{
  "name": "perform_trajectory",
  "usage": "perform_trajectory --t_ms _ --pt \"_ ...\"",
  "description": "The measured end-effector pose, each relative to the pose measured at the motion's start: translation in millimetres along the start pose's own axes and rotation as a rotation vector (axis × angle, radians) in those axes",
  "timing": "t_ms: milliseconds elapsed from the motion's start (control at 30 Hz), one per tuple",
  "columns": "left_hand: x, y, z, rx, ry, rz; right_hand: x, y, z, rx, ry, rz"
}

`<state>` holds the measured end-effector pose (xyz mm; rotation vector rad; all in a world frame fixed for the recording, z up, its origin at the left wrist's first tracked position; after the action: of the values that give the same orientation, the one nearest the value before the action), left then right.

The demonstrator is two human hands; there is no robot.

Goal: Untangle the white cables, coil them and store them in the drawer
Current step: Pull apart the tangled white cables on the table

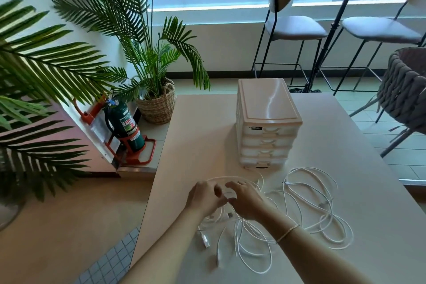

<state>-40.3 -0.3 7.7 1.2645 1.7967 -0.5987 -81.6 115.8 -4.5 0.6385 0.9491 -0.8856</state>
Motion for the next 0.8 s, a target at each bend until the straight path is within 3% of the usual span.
perform_trajectory --t_ms 133,233,300,433,533,600,733,800 --pt "-10 -2 -15 0.05 0.189 0.011 -15 -3 4 -0.006 0.006 0.013" --pt "-26 -3 -22 0.006 0.371 -0.108 -41 -6 4 0.038 -0.09 -0.075" --pt "-28 -2 -22 -0.09 0.521 -0.126 -60 -7 7 0.102 -0.303 -0.156" --pt "-12 4 -29 -0.192 0.758 0.083 -90 -7 18 0.268 -0.747 -0.218" --pt "3 12 -36 -0.11 0.613 0.204 -107 -8 23 0.301 -0.871 -0.275" --pt "14 14 -34 -0.074 0.57 0.192 -122 -8 21 0.338 -0.948 -0.35" --pt "23 15 -14 -0.175 0.598 0.109 -164 -5 8 0.389 -1.181 -0.462" --pt "24 12 -2 -0.225 0.588 0.096 -182 -3 -6 0.385 -1.144 -0.533"
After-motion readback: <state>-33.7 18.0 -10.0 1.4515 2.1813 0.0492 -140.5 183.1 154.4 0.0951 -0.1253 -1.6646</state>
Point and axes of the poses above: each hand's wrist, its own y-axis away from the middle knuckle, its own x-axis out of the palm, z = x × y, the point moved 4 cm from there along -y, towards the middle knuckle, and after that the axes turned 11 degrees about -z, right-handed, at the moved point
